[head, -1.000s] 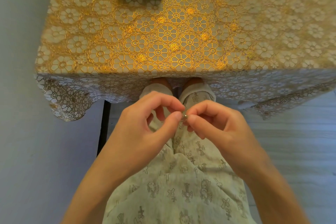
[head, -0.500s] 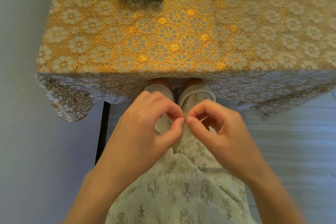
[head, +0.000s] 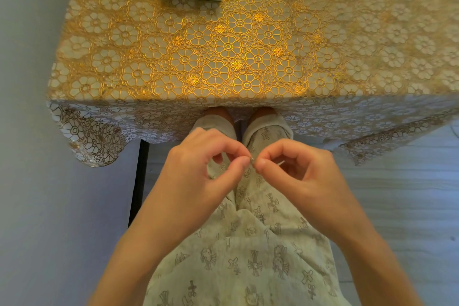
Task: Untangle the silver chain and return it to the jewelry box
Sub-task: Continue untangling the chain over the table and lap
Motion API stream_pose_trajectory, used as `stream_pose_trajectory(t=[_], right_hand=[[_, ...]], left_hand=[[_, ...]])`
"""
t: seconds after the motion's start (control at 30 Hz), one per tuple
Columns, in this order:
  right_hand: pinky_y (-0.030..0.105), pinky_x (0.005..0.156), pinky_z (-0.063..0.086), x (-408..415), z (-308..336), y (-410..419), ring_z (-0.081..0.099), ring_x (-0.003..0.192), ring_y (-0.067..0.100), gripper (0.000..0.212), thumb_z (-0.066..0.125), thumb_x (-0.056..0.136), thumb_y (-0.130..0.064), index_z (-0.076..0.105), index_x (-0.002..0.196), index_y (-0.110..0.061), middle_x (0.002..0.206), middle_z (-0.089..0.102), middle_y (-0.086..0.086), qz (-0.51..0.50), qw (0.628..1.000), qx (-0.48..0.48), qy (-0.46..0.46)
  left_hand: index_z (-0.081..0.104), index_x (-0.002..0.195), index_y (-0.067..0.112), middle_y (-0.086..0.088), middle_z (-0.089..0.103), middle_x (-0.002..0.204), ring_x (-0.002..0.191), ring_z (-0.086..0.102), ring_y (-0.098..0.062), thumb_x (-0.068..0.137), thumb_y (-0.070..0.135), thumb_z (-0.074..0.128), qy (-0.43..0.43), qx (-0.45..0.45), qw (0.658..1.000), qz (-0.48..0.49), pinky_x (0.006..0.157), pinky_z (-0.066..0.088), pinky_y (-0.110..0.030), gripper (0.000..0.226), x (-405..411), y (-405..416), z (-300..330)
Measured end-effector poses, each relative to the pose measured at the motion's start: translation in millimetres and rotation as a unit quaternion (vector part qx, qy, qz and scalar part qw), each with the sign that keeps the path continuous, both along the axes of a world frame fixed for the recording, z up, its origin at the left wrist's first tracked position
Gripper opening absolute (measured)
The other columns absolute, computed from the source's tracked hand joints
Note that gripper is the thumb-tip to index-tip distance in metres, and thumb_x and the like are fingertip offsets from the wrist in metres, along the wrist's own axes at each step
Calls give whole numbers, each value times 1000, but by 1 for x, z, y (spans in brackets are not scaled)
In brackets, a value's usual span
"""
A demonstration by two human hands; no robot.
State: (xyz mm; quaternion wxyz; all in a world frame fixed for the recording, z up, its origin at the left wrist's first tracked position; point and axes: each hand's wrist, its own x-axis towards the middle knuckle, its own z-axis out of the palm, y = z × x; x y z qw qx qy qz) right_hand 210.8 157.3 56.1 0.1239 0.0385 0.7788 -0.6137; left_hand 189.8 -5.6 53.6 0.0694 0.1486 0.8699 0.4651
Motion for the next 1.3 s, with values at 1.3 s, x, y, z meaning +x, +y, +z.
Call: stream_pose_trajectory(t=[1.3], right_hand=[[9,62,34,2,-20,-14,45,68,-3,8,51,82,-16,54,76,-20,72,49,-12,-40,967,134,212]], left_hand=[[57,71,30,24,52,72,68,45,5,75,44,46,-54,17,998,5,65,31,-5,18,0,9,4]])
